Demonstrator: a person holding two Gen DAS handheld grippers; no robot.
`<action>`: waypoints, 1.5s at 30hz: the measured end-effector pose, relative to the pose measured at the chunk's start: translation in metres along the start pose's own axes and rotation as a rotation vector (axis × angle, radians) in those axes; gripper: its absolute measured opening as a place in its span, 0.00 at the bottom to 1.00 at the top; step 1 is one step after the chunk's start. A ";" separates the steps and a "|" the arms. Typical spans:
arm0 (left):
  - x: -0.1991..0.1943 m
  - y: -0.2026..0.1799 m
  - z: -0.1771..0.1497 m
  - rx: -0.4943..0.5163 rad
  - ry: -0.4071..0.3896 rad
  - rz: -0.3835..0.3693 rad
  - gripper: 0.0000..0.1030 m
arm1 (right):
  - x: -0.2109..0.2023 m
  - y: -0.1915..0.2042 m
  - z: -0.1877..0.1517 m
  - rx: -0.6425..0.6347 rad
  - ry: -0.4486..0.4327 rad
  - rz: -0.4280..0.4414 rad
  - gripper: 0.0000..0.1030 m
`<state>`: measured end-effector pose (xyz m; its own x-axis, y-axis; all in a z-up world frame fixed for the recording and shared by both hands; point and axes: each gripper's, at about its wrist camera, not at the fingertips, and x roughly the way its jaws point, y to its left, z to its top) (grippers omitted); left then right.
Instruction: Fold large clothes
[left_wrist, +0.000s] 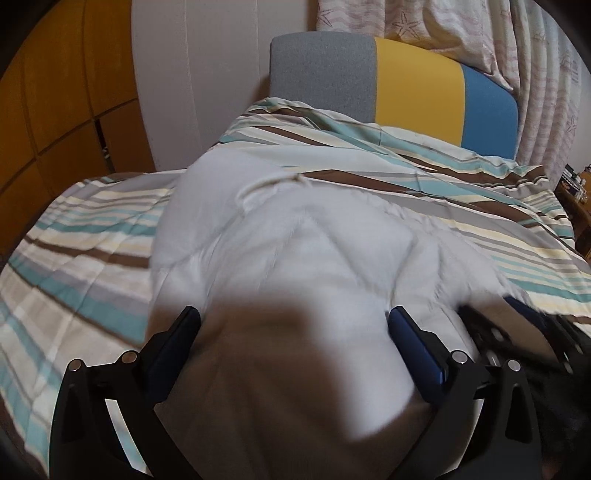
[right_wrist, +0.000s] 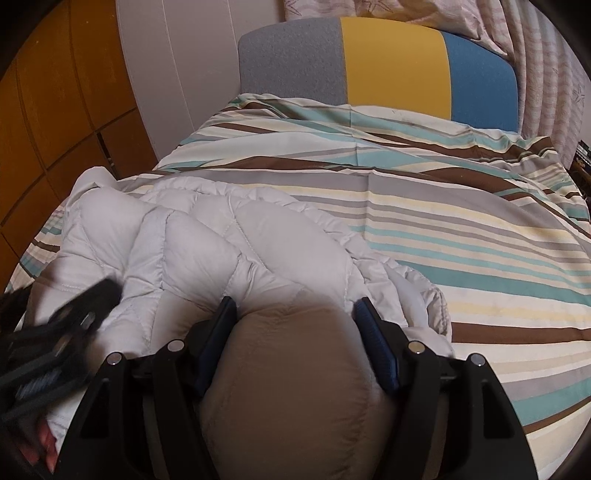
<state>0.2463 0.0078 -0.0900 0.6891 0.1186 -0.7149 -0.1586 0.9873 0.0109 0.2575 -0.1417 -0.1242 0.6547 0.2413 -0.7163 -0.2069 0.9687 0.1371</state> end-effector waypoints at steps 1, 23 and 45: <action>-0.006 0.001 -0.005 -0.006 -0.010 -0.002 0.97 | -0.002 0.000 -0.001 -0.001 -0.010 -0.001 0.65; -0.086 0.010 -0.057 0.015 -0.103 -0.010 0.97 | -0.097 0.021 -0.041 -0.084 -0.107 -0.045 0.90; -0.221 0.039 -0.133 -0.080 -0.167 0.048 0.97 | -0.250 0.028 -0.128 0.006 -0.148 0.043 0.98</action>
<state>-0.0069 0.0060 -0.0245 0.7862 0.1875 -0.5888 -0.2451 0.9693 -0.0186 -0.0049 -0.1825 -0.0285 0.7453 0.2876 -0.6015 -0.2328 0.9576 0.1695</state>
